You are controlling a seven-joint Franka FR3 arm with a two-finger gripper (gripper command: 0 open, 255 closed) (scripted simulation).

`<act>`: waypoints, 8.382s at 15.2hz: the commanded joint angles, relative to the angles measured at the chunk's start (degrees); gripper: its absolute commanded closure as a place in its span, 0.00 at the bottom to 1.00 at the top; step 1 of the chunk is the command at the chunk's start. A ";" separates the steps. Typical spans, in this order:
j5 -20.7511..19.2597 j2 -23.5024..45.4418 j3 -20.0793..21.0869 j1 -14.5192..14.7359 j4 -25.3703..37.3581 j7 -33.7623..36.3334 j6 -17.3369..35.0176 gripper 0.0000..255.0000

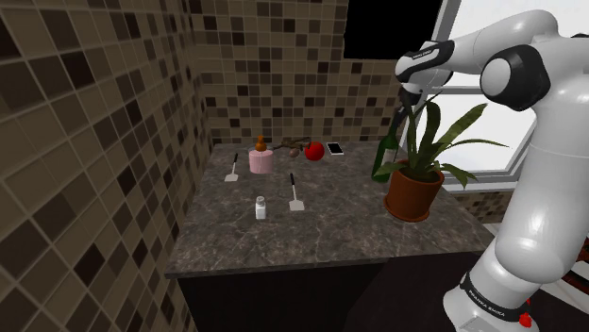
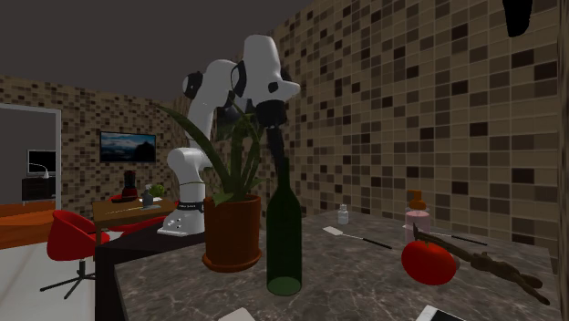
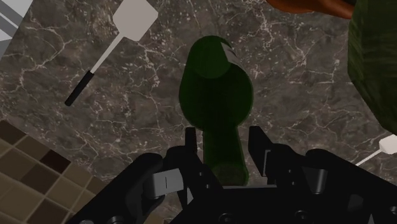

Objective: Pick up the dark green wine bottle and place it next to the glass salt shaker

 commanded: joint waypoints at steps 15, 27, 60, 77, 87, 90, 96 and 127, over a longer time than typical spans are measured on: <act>-1.87 -1.36 -0.68 -0.30 10.65 2.11 -11.55 1.00; -1.08 0.32 -1.03 -1.78 21.89 2.62 -21.43 1.00; -17.36 -14.66 20.03 22.52 7.23 48.19 -17.48 1.00; -17.71 2.49 28.72 32.38 29.56 66.94 -24.12 1.00; -18.04 9.28 30.22 35.31 34.86 71.67 -23.08 1.00; -18.18 8.43 30.23 35.42 31.24 71.94 -20.31 1.00; -18.40 7.39 30.25 35.57 25.05 72.42 -15.18 1.00; -18.83 5.80 30.35 36.03 17.61 73.41 -9.39 0.00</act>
